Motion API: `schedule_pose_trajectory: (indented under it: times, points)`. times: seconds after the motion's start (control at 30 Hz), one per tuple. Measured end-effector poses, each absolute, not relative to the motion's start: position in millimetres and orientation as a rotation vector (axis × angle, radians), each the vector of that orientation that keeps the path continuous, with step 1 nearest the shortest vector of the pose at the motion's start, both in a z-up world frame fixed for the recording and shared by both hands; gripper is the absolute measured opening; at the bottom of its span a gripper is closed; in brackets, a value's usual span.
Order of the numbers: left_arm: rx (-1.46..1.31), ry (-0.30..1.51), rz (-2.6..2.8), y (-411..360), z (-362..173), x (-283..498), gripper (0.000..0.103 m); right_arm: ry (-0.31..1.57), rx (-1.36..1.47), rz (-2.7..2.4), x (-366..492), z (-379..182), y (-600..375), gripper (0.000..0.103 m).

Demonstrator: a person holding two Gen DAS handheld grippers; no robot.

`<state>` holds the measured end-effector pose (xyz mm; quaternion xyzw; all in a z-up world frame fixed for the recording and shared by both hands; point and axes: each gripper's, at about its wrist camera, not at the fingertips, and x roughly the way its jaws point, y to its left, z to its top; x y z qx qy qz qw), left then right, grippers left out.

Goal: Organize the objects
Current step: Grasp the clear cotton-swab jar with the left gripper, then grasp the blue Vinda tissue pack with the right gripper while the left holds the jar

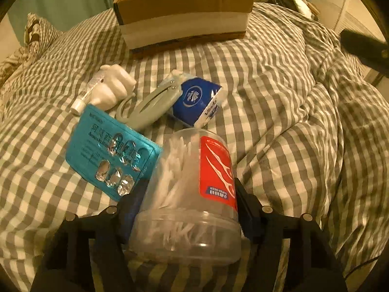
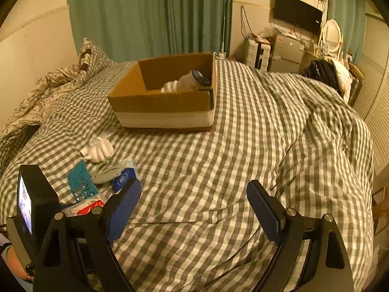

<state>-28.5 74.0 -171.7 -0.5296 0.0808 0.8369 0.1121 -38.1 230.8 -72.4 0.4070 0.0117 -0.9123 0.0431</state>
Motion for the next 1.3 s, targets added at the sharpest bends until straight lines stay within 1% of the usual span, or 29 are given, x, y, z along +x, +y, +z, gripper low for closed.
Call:
schedule_pose_trajectory:
  times: [0.23, 0.47, 0.57, 0.77, 1.1, 1.13, 1.17, 1.2, 1.27, 1.3]
  points:
    - [-1.399, 0.157, 2.548, 56.4, -124.5, -32.0, 0.065, 0.027, 1.270, -2.741, -42.2, -88.7, 225.3, 0.089]
    - [-1.308, 0.120, 2.679, 22.8, -95.7, -39.2, 0.065, 0.102, 1.238, -2.638, -51.0, -102.2, 196.0, 0.089]
    - [-1.320, 0.129, 2.734, 10.5, -98.2, -45.7, 0.065, 0.165, 1.242, -2.582, -58.8, -113.1, 174.7, 0.089]
    - [-1.362, 0.075, 2.744, -10.7, -110.2, -55.3, 0.065, 0.283, 1.290, -2.475, -78.9, -141.9, 139.1, 0.089]
    - [-1.429, 0.037, 2.712, -23.5, -133.7, -64.1, 0.065, 0.387, 1.357, -2.389, -105.8, -182.9, 106.2, 0.088]
    - [-1.429, 0.037, 2.709, -23.7, -134.5, -64.3, 0.065, 0.396, 1.365, -2.384, -107.2, -185.9, 104.5, 0.086]
    - [-1.427, 0.037, 2.708, -24.0, -134.3, -64.5, 0.065, 0.406, 1.373, -2.382, -107.8, -187.7, 103.3, 0.079]
    - [-1.426, 0.037, 2.708, -23.7, -134.0, -64.2, 0.065, 0.418, 1.377, -2.383, -107.5, -188.8, 102.8, 0.074]
    - [-1.426, 0.034, 2.712, -23.7, -133.8, -63.6, 0.065, 0.418, 1.372, -2.373, -105.3, -186.3, 103.4, 0.056]
    - [-1.426, 0.035, 2.716, -23.4, -133.5, -63.8, 0.065, 0.411, 1.369, -2.368, -103.4, -183.5, 104.3, 0.054]
